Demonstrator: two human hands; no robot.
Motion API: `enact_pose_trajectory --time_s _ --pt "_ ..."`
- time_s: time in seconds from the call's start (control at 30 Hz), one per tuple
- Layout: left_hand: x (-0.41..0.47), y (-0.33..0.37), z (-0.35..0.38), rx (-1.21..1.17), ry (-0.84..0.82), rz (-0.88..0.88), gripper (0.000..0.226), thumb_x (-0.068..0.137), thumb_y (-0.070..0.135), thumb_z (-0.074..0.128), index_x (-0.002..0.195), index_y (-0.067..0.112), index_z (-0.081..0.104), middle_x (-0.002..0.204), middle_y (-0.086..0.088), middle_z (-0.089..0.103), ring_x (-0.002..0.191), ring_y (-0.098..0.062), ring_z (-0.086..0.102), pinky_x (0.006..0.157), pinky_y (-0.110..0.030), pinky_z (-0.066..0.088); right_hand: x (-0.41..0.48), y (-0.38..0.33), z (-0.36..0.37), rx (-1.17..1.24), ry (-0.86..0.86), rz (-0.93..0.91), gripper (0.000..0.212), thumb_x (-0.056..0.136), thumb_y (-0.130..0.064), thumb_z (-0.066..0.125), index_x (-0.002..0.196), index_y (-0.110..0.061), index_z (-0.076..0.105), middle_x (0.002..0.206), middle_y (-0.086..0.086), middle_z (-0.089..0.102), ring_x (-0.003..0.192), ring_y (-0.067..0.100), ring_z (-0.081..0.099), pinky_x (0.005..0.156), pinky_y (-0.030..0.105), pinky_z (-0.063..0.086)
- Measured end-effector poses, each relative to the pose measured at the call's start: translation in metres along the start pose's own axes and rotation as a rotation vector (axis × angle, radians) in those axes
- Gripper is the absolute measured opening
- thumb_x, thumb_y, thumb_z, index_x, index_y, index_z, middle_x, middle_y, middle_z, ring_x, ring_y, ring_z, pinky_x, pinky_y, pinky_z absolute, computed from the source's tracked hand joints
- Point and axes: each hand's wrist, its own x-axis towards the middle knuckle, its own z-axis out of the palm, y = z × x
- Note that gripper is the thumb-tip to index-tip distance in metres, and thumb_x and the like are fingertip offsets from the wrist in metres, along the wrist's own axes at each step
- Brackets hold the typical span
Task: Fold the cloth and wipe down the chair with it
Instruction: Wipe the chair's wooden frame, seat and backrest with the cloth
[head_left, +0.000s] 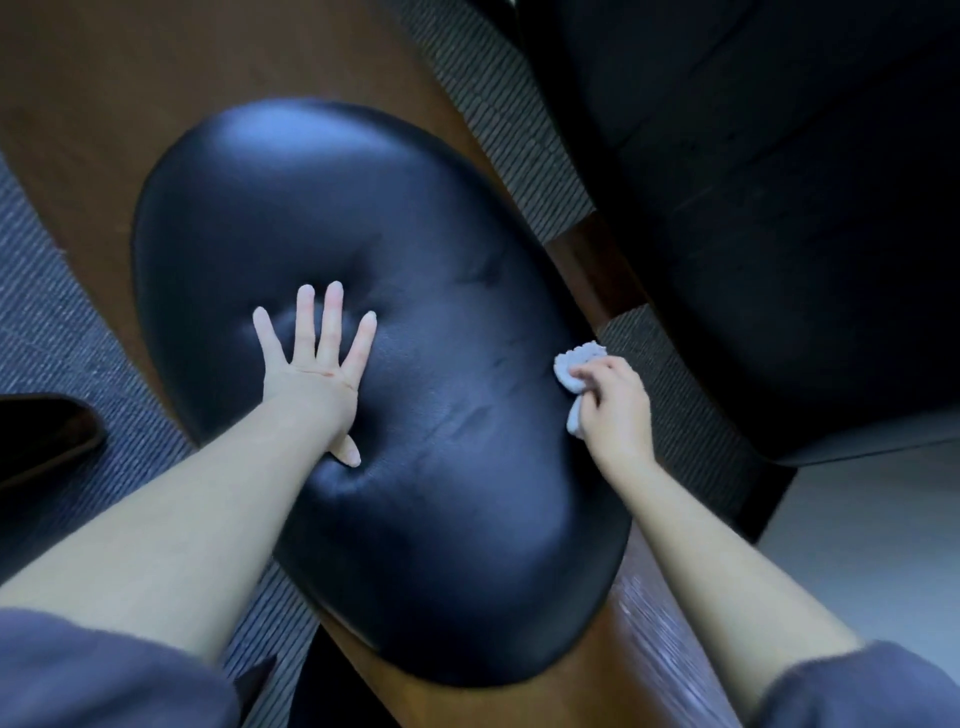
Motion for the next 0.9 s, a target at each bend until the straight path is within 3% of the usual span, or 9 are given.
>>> enact_pose_trajectory --time_s 0.13,0.27,0.37,0.43,0.53,0.6,0.73,0.83,0.9 --pt "0.002 0.001 0.004 -0.001 0.032 -0.010 0.149 0.066 0.076 0.069 0.124 0.012 -0.053 0.116 -0.030 -0.064 0.123 -0.053 -0.048 0.103 -0.076 -0.010 0.025 -0.042 0.027 0.083 0.071 0.089 0.036 0.080 0.005 0.047 0.101 -0.012 0.071 0.112 0.004 0.058 0.104 0.025 0.055 0.084 0.010 0.032" --pt "0.001 0.001 0.006 -0.002 0.100 0.021 0.150 0.064 0.077 0.069 0.128 0.012 -0.050 0.123 -0.030 -0.061 0.131 -0.053 -0.041 0.105 -0.076 -0.006 -0.061 -0.080 0.050 0.090 -0.099 -0.343 0.034 0.071 0.012 0.053 0.089 -0.012 0.070 0.101 0.002 0.064 0.086 0.026 0.052 0.076 0.022 0.039" --pt "0.000 -0.001 0.012 0.001 0.188 0.071 0.151 0.062 0.079 0.068 0.139 0.010 -0.042 0.139 -0.032 -0.050 0.136 -0.054 -0.033 0.107 -0.075 0.000 -0.093 -0.056 0.028 0.085 -0.192 -0.461 0.028 0.076 0.005 0.052 0.088 -0.011 0.070 0.100 0.000 0.064 0.088 0.025 0.053 0.078 0.022 0.042" --pt "0.001 -0.002 0.016 -0.002 0.234 0.094 0.152 0.060 0.080 0.069 0.143 0.010 -0.038 0.142 -0.032 -0.045 0.138 -0.054 -0.030 0.108 -0.075 0.002 -0.080 -0.031 0.013 -0.005 -0.058 -0.286 0.030 0.076 -0.001 0.047 0.091 -0.011 0.071 0.103 0.004 0.064 0.091 0.029 0.055 0.079 0.022 0.039" --pt "0.005 -0.003 0.020 0.010 0.272 0.110 0.152 0.059 0.080 0.069 0.145 0.010 -0.035 0.144 -0.032 -0.043 0.138 -0.053 -0.029 0.108 -0.075 0.002 -0.060 -0.019 0.013 -0.032 0.128 0.222 0.037 0.082 0.006 0.047 0.106 -0.010 0.070 0.116 0.005 0.059 0.105 0.027 0.052 0.081 0.014 0.029" --pt "0.006 -0.003 0.021 0.009 0.284 0.122 0.152 0.058 0.080 0.069 0.146 0.010 -0.033 0.145 -0.032 -0.042 0.139 -0.054 -0.028 0.108 -0.075 0.002 -0.065 -0.050 0.034 0.001 0.155 0.282 0.039 0.080 0.010 0.046 0.103 -0.010 0.070 0.114 0.004 0.060 0.102 0.024 0.049 0.078 0.017 0.032" --pt "0.003 -0.008 0.022 0.029 0.325 0.165 0.148 0.060 0.081 0.068 0.149 0.010 -0.028 0.148 -0.030 -0.038 0.140 -0.052 -0.026 0.109 -0.073 0.003 -0.131 -0.119 0.074 0.140 -0.028 -0.136 0.030 0.076 0.010 0.053 0.090 -0.011 0.069 0.101 0.001 0.063 0.089 0.027 0.050 0.075 0.026 0.043" --pt "-0.002 -0.016 0.023 0.036 0.368 0.213 0.143 0.061 0.082 0.066 0.152 0.014 -0.022 0.151 -0.027 -0.035 0.142 -0.049 -0.026 0.111 -0.070 0.003 -0.163 -0.103 0.057 0.104 -0.236 -0.463 0.025 0.081 0.003 0.050 0.093 -0.011 0.067 0.105 0.001 0.062 0.090 0.027 0.053 0.077 0.032 0.049" --pt "-0.003 -0.022 0.026 0.039 0.402 0.250 0.139 0.062 0.083 0.064 0.154 0.017 -0.017 0.154 -0.025 -0.031 0.143 -0.046 -0.025 0.113 -0.068 0.003 -0.149 -0.074 0.037 0.046 -0.136 -0.390 0.028 0.076 0.001 0.046 0.089 -0.009 0.069 0.102 0.005 0.065 0.090 0.029 0.054 0.079 0.031 0.046"
